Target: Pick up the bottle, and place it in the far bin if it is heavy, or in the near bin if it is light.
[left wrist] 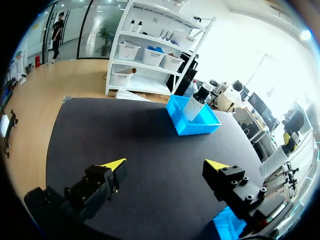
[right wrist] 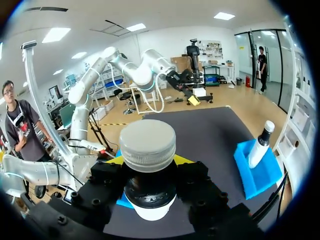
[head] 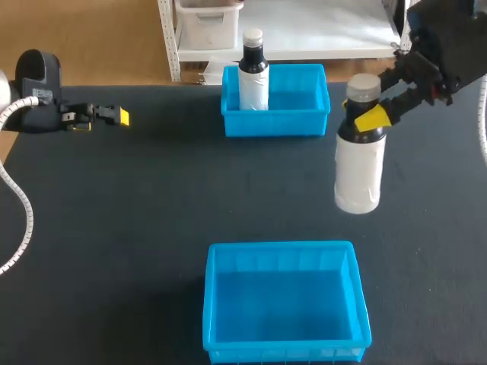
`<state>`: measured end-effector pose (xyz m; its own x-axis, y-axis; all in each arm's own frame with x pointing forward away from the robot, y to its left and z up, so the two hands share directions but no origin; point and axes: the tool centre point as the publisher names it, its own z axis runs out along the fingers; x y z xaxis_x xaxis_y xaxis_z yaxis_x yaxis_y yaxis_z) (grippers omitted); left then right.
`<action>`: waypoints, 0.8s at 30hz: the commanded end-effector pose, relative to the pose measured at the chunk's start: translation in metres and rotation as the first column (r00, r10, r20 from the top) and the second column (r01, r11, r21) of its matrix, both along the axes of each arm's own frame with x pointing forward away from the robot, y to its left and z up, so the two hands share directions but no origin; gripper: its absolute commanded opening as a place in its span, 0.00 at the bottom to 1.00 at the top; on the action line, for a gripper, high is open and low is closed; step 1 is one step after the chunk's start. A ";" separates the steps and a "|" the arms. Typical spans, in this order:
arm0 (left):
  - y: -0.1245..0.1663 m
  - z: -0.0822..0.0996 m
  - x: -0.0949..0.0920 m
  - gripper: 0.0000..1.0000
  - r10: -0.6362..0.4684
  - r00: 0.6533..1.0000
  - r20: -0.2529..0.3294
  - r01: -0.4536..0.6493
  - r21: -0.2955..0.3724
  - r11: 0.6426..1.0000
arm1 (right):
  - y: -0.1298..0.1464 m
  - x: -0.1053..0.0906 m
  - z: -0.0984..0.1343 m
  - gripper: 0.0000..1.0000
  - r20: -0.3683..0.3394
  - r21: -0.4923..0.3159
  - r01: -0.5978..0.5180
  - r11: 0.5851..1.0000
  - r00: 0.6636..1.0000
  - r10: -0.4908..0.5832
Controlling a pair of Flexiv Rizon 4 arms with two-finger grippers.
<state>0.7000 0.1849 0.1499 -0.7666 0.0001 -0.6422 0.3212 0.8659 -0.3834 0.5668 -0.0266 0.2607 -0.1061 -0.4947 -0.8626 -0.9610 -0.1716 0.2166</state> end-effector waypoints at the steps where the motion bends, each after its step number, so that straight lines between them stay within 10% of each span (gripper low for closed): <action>1: 0.000 0.000 0.000 1.00 0.000 1.000 0.000 0.000 0.000 1.000 | 0.016 -0.007 0.000 0.41 -0.001 0.009 -0.046 0.999 0.999 0.046; 24: 0.000 0.000 0.000 1.00 0.000 1.000 0.000 0.000 0.000 1.000 | 0.107 -0.072 -0.017 0.41 -0.013 0.102 -0.469 0.877 0.881 0.473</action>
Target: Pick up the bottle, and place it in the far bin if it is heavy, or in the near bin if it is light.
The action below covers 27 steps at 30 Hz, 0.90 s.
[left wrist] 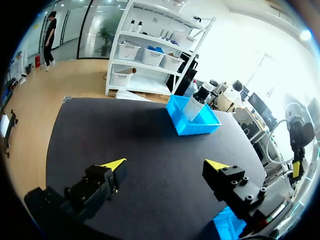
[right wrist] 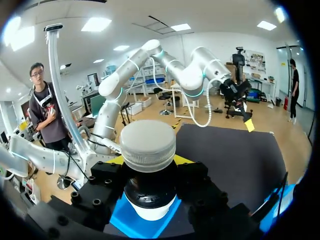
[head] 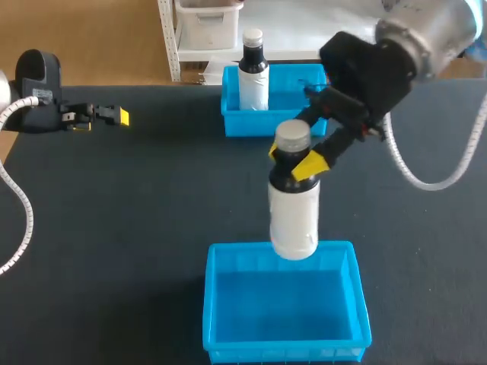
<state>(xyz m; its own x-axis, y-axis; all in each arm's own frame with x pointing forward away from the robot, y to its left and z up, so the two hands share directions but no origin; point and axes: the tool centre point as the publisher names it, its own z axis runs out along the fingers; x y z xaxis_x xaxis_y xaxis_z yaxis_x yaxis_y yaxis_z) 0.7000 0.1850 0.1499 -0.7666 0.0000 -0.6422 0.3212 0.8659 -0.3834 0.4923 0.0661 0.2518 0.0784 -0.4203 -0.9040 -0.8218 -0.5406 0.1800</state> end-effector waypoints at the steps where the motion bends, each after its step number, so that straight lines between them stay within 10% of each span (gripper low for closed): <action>1: 0.000 0.000 0.000 1.00 0.000 1.000 0.000 0.000 0.000 1.000 | 0.017 0.001 -0.011 0.41 -0.040 0.004 -0.123 0.992 0.992 0.123; 27: 0.000 0.000 0.000 1.00 0.000 1.000 0.000 0.000 0.000 1.000 | 0.043 -0.028 -0.062 0.42 0.004 0.080 -0.354 0.932 0.935 0.355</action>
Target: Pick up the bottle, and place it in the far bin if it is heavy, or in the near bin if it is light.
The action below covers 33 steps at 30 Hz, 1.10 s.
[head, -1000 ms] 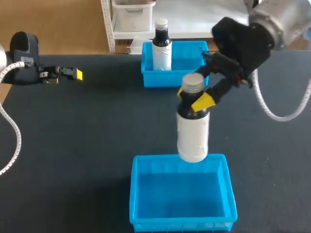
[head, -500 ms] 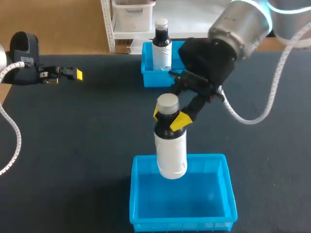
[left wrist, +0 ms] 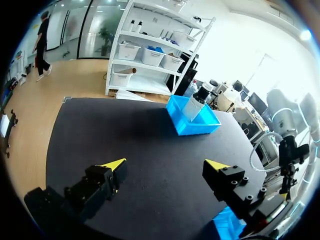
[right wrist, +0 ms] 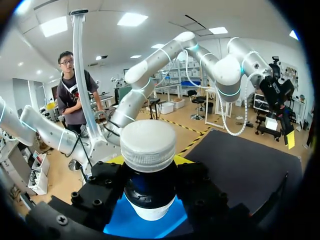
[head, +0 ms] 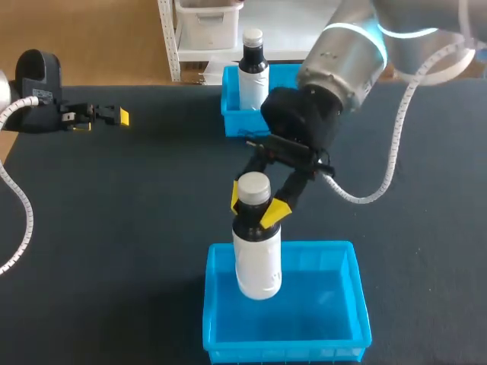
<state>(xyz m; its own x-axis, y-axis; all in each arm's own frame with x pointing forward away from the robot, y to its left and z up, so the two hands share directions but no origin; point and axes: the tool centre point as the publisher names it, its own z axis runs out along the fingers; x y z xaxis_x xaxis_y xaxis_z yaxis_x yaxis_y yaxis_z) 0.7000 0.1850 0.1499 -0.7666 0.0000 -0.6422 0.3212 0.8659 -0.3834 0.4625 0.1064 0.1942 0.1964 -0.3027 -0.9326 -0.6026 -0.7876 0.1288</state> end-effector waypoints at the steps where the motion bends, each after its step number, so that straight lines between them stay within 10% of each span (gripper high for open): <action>1: 0.000 0.000 0.000 1.00 0.000 1.000 0.000 0.000 0.000 1.000 | 0.003 0.001 -0.006 0.42 -0.007 0.002 -0.041 0.999 0.999 0.041; 33: 0.000 0.000 0.000 1.00 0.000 1.000 0.000 0.000 0.000 1.000 | -0.001 0.004 -0.052 0.42 0.007 -0.018 -0.088 0.996 0.996 0.088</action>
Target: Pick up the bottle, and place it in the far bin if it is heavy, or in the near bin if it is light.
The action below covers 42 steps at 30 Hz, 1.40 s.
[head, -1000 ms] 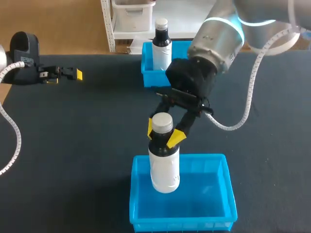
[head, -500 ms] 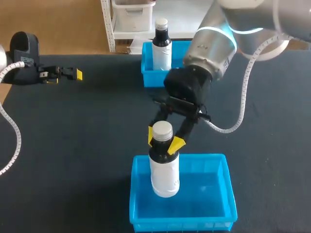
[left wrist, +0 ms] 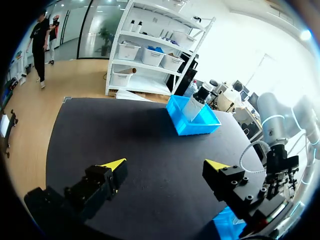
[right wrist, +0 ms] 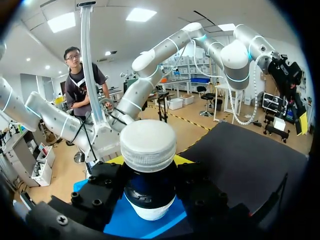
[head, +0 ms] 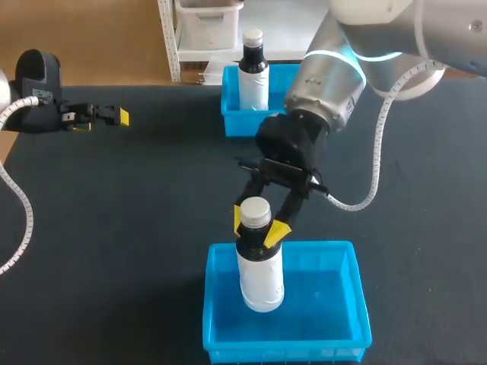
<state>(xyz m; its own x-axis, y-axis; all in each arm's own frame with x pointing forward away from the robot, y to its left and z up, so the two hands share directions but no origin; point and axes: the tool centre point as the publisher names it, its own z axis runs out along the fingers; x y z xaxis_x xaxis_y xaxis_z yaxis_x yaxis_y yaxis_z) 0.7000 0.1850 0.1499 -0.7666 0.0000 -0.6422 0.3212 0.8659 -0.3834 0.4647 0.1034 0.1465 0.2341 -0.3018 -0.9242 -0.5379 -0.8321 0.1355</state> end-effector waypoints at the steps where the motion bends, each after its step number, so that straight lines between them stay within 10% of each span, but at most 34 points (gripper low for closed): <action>1: 0.000 0.000 0.000 1.00 0.000 1.000 0.000 0.000 0.000 1.000 | 0.002 0.002 -0.005 0.41 -0.008 -0.002 -0.008 1.000 1.000 0.008; 11: 0.000 0.000 0.000 1.00 0.000 1.000 0.000 0.000 0.000 1.000 | 0.006 0.003 -0.011 0.49 -0.011 -0.016 -0.023 1.000 1.000 0.023; 14: 0.000 0.000 0.000 1.00 0.000 1.000 0.000 0.000 0.000 1.000 | 0.006 0.004 -0.012 1.00 -0.012 -0.023 -0.020 1.000 1.000 0.020; 34: 0.000 0.000 0.000 1.00 0.000 1.000 0.000 0.000 0.000 1.000 | -0.062 0.046 -0.001 1.00 -0.021 -0.208 0.132 0.969 0.990 -0.140; 42: 0.000 0.000 0.000 1.00 0.000 1.000 0.000 0.000 0.000 1.000 | -0.102 0.089 0.018 1.00 -0.024 -0.341 0.421 0.840 0.890 -0.456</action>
